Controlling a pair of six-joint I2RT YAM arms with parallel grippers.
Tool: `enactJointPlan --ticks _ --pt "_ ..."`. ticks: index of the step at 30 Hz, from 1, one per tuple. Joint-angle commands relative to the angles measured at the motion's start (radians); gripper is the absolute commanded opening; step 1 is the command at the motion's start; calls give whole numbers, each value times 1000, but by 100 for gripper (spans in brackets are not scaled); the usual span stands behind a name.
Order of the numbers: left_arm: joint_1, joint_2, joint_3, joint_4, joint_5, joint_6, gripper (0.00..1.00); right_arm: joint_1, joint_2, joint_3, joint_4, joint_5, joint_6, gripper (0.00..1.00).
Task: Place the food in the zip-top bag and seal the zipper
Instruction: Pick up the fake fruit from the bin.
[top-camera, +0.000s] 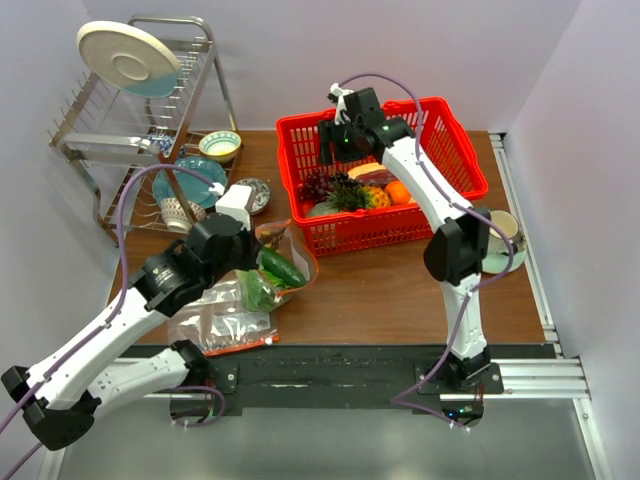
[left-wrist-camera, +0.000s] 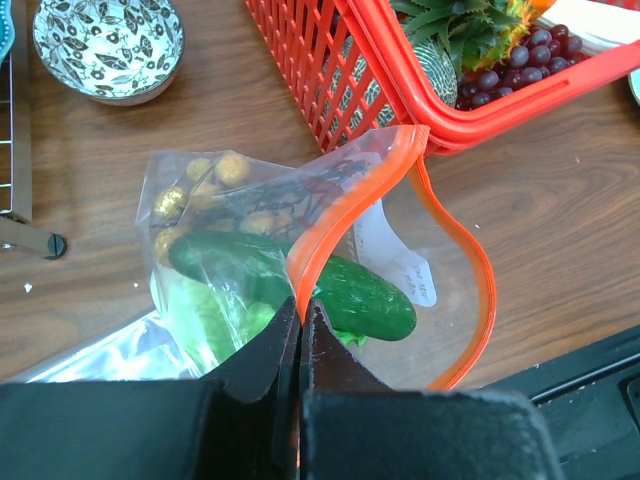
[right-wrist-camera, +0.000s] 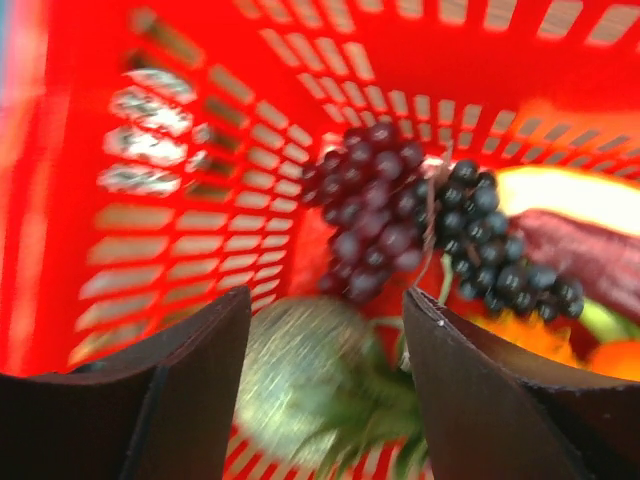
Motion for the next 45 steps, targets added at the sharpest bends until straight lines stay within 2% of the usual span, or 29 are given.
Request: enactJointPlan --ticks 1,4,11,20,27,34,36,37,38,40,45 --pt "2 -36 -18 71 23 31 0 -6 90 109 39 63 -52 68" --pt "2 -36 -15 75 40 25 0 -7 151 136 58 66 -59 70" --pt "2 -28 -6 75 43 11 0 -7 219 83 185 90 -82 79" --pt "2 -23 3 69 28 -2 0 -7 309 85 309 97 2 83" --pt "2 -31 -4 55 29 -13 0 4 388 94 288 98 19 83" --pt "2 -42 -7 49 18 -10 0 33 354 53 219 170 -1 76" --pt "2 -43 -10 48 15 -10 0 57 304 -22 265 236 -15 77" --pt "2 -45 -13 52 15 -10 0 63 275 -121 303 259 -28 79" --pt "0 -45 -18 54 15 -12 0 71 223 -165 385 273 -38 80" --pt "2 -46 -18 55 20 -12 0 76 195 -225 430 294 -42 82" --pt "0 -60 -23 46 20 -21 0 77 159 -248 480 301 -56 82"
